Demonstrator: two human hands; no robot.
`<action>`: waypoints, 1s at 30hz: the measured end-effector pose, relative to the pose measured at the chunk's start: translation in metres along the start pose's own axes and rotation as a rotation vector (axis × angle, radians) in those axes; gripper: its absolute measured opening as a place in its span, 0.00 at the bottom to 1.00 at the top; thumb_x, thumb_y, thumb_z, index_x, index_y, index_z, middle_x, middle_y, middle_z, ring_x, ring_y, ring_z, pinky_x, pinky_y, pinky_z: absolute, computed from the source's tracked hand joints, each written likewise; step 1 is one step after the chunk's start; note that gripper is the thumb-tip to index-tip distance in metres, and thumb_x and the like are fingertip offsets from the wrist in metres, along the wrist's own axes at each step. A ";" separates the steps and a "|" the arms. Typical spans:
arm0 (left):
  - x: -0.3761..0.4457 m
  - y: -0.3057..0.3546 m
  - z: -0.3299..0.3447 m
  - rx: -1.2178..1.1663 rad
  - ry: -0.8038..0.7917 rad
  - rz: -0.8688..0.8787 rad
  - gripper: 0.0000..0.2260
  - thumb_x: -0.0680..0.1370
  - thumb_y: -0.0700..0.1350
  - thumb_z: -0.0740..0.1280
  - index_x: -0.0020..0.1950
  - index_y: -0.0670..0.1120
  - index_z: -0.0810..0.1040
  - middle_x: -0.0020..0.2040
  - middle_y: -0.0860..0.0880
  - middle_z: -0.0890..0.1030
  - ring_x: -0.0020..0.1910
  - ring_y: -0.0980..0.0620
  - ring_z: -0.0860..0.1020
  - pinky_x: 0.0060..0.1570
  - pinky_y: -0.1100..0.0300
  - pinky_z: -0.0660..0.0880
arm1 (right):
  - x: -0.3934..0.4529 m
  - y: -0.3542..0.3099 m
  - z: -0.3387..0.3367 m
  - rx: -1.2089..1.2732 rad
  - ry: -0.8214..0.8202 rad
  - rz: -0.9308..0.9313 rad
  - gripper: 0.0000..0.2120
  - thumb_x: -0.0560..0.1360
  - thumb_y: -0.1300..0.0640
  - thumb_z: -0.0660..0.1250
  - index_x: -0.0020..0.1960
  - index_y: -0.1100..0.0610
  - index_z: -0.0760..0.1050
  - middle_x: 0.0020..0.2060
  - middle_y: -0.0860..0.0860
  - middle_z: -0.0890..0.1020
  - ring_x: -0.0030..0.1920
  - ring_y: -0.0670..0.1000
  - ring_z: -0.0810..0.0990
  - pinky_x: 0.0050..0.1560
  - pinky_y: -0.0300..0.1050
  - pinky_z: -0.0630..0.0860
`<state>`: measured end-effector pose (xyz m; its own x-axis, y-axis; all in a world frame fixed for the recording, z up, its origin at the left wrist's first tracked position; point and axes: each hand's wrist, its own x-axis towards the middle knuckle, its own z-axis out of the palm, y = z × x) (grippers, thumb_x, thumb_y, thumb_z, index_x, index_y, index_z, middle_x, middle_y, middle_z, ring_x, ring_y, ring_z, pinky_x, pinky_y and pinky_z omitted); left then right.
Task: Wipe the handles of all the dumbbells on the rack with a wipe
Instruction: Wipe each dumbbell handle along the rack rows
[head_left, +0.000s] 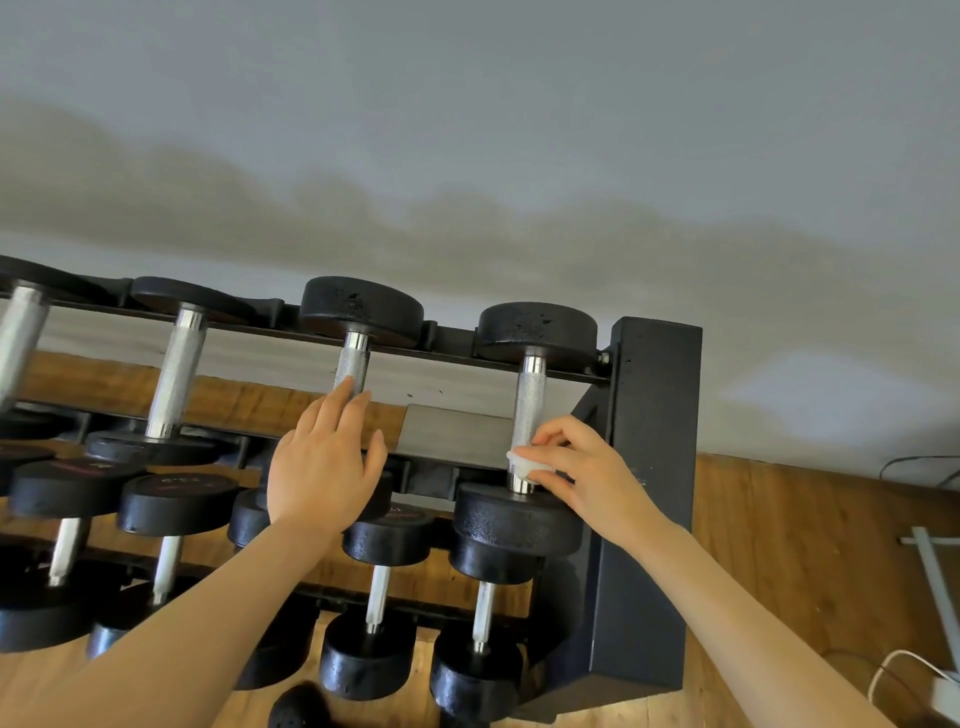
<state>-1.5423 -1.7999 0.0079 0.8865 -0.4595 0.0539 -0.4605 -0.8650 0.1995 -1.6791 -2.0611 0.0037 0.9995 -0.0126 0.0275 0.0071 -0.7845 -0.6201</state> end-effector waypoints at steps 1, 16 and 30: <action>0.000 0.000 0.000 0.001 -0.001 0.001 0.20 0.80 0.50 0.64 0.70 0.44 0.73 0.73 0.44 0.71 0.67 0.43 0.73 0.54 0.46 0.78 | 0.000 0.001 0.001 -0.016 0.020 -0.009 0.13 0.75 0.59 0.68 0.59 0.55 0.79 0.54 0.51 0.76 0.52 0.44 0.72 0.54 0.24 0.65; 0.000 0.000 0.000 0.004 0.012 0.005 0.20 0.79 0.50 0.65 0.70 0.44 0.73 0.72 0.44 0.71 0.66 0.43 0.74 0.53 0.47 0.78 | 0.004 0.007 0.006 0.044 0.085 -0.006 0.09 0.75 0.57 0.69 0.55 0.53 0.83 0.47 0.41 0.75 0.45 0.39 0.74 0.50 0.29 0.71; 0.000 0.001 0.000 -0.003 0.001 -0.002 0.20 0.79 0.50 0.64 0.70 0.44 0.73 0.73 0.44 0.71 0.67 0.43 0.73 0.54 0.46 0.78 | 0.006 0.011 0.002 0.295 0.125 0.113 0.10 0.72 0.62 0.73 0.51 0.53 0.84 0.45 0.41 0.77 0.47 0.44 0.78 0.50 0.37 0.77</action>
<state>-1.5428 -1.8007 0.0078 0.8877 -0.4572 0.0542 -0.4581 -0.8654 0.2027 -1.6728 -2.0686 -0.0046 0.9834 -0.1790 0.0301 -0.0768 -0.5605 -0.8246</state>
